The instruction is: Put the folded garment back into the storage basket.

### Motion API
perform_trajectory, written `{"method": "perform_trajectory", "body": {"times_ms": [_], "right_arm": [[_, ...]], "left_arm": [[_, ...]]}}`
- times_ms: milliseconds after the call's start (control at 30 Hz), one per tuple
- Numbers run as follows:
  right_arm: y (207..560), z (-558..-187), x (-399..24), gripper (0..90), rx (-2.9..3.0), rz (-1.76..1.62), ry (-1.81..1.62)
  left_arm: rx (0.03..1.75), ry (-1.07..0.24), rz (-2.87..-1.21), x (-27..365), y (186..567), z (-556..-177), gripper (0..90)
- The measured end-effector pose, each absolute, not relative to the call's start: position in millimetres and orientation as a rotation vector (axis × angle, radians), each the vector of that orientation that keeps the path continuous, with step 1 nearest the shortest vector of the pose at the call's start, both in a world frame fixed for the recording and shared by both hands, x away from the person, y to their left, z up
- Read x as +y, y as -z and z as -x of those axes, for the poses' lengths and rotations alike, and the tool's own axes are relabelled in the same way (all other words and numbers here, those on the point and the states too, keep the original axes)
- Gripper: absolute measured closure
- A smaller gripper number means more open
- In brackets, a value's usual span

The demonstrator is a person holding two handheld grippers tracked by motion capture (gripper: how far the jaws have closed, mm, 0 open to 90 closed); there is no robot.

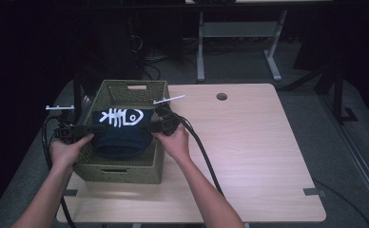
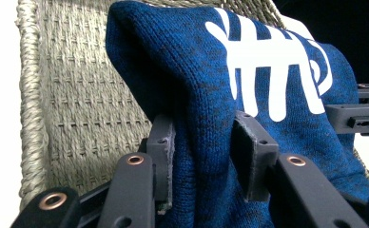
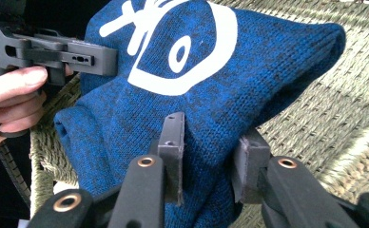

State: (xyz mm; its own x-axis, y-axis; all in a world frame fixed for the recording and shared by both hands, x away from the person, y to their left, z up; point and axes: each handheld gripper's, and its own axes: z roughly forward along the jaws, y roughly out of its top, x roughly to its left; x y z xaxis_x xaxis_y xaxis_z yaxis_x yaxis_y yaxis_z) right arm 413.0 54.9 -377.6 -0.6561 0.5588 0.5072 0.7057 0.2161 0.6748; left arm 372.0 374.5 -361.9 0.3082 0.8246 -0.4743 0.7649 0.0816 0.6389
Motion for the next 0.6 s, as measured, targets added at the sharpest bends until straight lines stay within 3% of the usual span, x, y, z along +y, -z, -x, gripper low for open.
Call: {"method": "perform_trajectory", "body": {"times_ms": [100, 133, 200, 600], "right_arm": [[377, -413, 55, 63.3, -2.339, 1.22, 1.424], [374, -412, 54, 53.9, -2.382, 1.244, 1.431], [369, -411, 52, 51.5, -2.415, 1.263, 1.445], [351, -407, 33, 53.9, -2.354, 1.231, 1.534]], "left_arm": [[1.479, -0.113, -1.678, 375, 360, -372, 54.0], [1.498, -0.165, -1.67, 376, 358, -372, 53.0], [1.512, -0.185, -1.652, 378, 356, -372, 51.2], [1.454, -0.188, -1.633, 375, 349, -368, 52.4]]}}
